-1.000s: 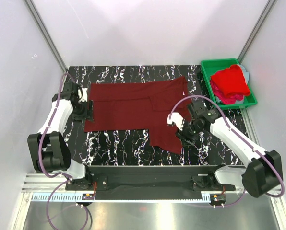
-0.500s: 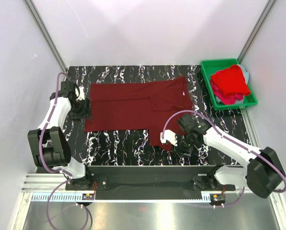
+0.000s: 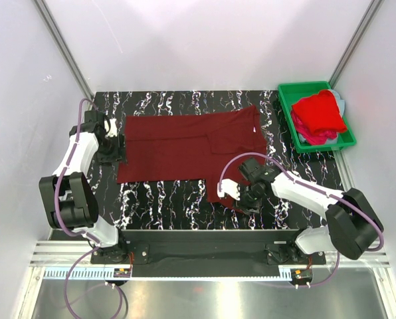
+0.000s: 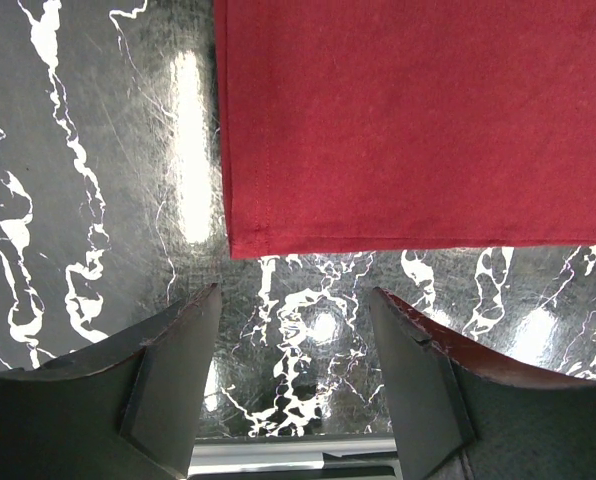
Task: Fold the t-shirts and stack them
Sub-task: Fold the tshirt
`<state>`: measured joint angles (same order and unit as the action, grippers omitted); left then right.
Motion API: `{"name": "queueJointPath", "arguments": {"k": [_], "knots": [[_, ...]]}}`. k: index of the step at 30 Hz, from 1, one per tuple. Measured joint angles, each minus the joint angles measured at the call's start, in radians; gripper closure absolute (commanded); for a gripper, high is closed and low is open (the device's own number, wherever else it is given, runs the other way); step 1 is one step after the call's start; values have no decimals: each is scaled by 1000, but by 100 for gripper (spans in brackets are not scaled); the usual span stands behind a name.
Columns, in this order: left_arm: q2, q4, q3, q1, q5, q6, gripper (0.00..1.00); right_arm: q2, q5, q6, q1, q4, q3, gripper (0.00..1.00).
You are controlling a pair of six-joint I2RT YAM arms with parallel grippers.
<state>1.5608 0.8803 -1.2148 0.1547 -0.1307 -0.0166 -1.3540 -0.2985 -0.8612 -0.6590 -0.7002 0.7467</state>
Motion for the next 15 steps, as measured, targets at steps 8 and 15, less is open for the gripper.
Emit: {"name": "queueJointPath", "arguments": {"k": [8,15], "knots": [[10,1,-10,2,0,0,33,-21,2,-12,-13,1,0,49],[10,2,-10,4,0,0,33,-31,29,-31,-31,16,-31,52]]}}
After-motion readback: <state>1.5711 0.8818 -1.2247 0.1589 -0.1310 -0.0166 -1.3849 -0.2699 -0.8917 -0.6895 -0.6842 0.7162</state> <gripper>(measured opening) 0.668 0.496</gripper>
